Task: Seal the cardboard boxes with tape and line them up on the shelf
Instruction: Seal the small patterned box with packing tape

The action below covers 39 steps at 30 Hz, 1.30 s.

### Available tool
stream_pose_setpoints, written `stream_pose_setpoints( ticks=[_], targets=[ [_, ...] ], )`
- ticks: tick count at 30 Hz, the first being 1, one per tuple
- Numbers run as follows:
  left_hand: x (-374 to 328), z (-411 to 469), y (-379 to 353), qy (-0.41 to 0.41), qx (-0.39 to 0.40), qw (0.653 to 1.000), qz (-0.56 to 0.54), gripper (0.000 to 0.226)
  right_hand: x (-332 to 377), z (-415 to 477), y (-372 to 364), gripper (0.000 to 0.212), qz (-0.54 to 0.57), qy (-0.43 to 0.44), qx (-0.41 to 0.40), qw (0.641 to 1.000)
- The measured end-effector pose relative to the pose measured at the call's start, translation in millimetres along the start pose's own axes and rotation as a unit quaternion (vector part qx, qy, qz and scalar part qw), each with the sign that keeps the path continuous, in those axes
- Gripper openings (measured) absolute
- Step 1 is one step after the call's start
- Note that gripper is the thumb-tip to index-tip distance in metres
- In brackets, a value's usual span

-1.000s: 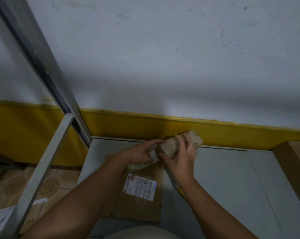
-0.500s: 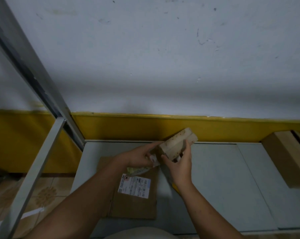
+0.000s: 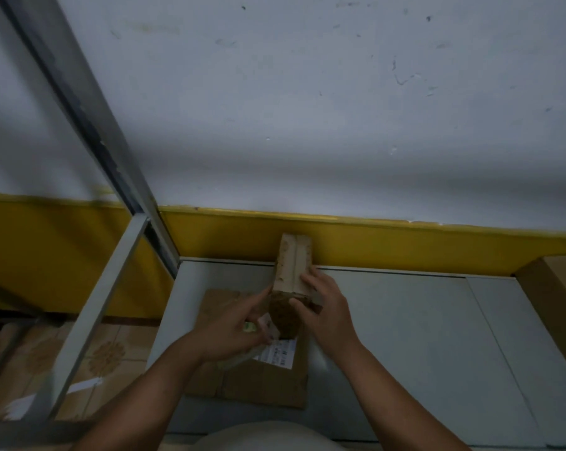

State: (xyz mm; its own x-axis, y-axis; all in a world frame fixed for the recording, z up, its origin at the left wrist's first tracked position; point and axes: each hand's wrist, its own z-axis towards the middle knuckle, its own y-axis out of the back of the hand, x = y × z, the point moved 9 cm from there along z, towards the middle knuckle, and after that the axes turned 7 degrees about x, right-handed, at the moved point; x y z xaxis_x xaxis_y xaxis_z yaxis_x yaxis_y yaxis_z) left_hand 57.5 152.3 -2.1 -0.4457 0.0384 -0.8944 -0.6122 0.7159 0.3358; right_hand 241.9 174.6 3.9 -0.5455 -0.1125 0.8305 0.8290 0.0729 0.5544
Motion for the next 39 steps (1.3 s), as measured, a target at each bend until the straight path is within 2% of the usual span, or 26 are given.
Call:
stream_pose_setpoints(
  ticks=[3, 7, 11, 16, 20, 26, 30, 33, 34, 37, 39],
  targets=[
    [13.7, 0.4, -4.5, 0.014, 0.005, 1.000, 0.008, 0.087, -9.9, -0.8, -24.5, 0.052, -0.030, 0.022, 0.042, 0.998],
    [37.2, 9.0, -3.5, 0.048, 0.003, 0.999, 0.020, 0.096, -15.8, 11.6, -34.6, 0.053, -0.043, 0.025, 0.059, 0.997],
    [43.6, 12.5, 10.9, 0.065, -0.015, 0.997, 0.029, 0.081, -8.8, 28.6, -44.3, 0.051, -0.072, 0.031, 0.084, 0.993],
    [53.5, 6.7, 17.0, 0.090, -0.009, 0.996, 0.003, 0.094, -8.8, 29.4, -45.7, 0.053, -0.085, 0.042, 0.075, 0.993],
    [54.8, -0.9, 19.9, 0.100, -0.033, 0.994, -0.022, 0.098, -9.7, 26.3, -46.0, 0.060, -0.064, 0.037, 0.085, 0.994],
    [35.4, -6.5, 33.6, 0.074, -0.061, 0.995, -0.004, 0.091, 0.6, 22.4, -38.7, 0.069, -0.044, 0.062, 0.065, 0.995],
    [1.1, -4.2, 39.1, 0.029, -0.064, 0.998, 0.000, 0.082, 8.2, 18.2, -28.1, 0.058, -0.028, 0.059, 0.047, 0.997],
    [-21.3, -6.0, 38.7, 0.011, -0.063, 0.998, 0.010, 0.089, 28.6, 9.5, -5.6, 0.036, -0.050, 0.085, -0.013, 0.995],
    [-27.4, -7.0, 38.0, 0.007, -0.061, 0.998, 0.015, 0.091, 41.3, 5.8, 0.0, 0.031, -0.041, 0.088, -0.010, 0.995],
    [-47.7, -10.3, 34.6, -0.008, -0.058, 0.998, 0.019, 0.091, 69.4, -0.8, -6.0, 0.022, 0.051, 0.029, 0.091, 0.994],
    [-61.4, -11.1, 30.6, -0.018, -0.059, 0.998, 0.025, 0.091, 78.3, -2.5, -9.6, 0.015, 0.092, 0.010, 0.107, 0.990]
  ],
)
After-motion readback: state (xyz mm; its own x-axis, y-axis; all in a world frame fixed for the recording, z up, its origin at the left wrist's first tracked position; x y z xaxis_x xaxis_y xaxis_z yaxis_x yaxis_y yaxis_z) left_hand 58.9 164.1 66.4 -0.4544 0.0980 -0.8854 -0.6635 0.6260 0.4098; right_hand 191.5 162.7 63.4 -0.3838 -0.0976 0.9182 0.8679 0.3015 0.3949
